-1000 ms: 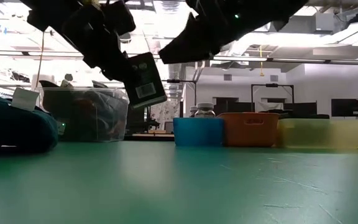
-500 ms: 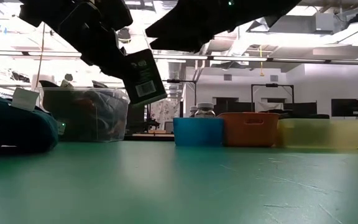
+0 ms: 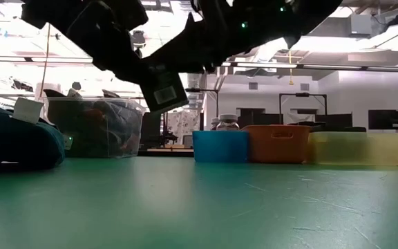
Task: Sort spices by type
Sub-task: Put the black seasoning can into the yellow bin
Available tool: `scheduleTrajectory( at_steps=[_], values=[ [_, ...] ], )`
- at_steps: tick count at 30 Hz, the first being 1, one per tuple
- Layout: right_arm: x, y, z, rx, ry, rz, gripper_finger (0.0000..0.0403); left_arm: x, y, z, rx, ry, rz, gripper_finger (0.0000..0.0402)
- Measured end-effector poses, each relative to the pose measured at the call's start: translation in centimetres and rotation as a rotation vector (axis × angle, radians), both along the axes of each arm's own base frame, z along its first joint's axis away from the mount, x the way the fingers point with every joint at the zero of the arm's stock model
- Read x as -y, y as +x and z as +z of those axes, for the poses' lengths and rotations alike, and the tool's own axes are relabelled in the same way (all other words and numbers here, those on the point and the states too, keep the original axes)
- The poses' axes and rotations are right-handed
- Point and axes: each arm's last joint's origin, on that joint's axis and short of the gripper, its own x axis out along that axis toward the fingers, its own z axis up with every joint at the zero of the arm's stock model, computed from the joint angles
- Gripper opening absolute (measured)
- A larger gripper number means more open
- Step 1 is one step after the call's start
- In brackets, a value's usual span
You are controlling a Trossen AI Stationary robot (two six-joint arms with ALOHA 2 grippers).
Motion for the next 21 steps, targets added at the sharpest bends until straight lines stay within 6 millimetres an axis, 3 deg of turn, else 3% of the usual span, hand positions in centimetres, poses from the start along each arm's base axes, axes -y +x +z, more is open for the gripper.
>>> scheduleTrajectory(
  at_steps=[17,21],
  values=[
    [0.38,0.07,0.20,0.014,0.010,0.006,0.0279,0.28,0.05,0.11,0.008,0.078,-0.057,0.0124],
    [0.22,0.05,0.20,0.015,0.010,0.011,0.0258,0.30,0.15,0.28,0.024,0.112,-0.078,0.0124]
  ],
)
